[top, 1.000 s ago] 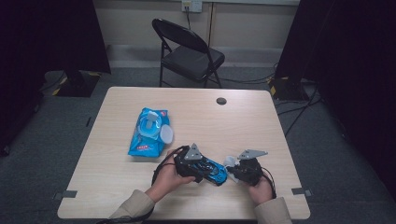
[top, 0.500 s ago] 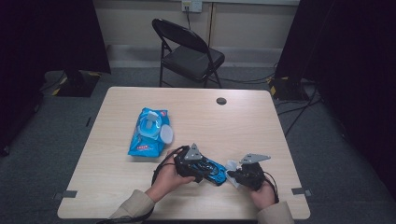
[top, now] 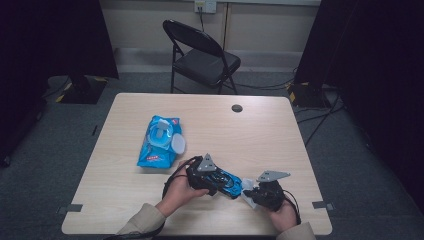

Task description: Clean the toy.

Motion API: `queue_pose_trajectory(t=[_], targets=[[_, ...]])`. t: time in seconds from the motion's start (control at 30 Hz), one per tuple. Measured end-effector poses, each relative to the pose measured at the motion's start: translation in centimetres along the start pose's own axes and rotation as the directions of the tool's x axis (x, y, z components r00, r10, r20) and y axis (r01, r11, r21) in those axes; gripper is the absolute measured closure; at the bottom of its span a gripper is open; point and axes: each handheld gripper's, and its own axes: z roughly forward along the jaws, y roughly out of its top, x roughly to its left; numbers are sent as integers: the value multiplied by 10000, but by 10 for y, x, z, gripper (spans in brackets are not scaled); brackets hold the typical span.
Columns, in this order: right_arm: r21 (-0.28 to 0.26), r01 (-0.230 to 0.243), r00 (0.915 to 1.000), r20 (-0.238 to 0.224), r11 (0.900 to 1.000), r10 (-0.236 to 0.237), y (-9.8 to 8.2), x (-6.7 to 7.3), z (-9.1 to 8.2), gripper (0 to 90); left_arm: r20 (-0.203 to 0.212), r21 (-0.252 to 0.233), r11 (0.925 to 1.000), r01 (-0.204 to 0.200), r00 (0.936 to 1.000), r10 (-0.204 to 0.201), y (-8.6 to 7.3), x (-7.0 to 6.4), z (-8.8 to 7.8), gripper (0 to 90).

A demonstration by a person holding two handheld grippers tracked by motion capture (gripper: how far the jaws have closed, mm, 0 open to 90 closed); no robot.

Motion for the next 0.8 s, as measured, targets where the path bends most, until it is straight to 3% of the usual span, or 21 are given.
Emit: queue_pose_trajectory(t=[0.8], targets=[[245, 336, 9978, -586, 9991, -321, -2, 22, 1, 843, -57, -19, 10000, 2, 10000, -2, 0, -1, 0, 192]])
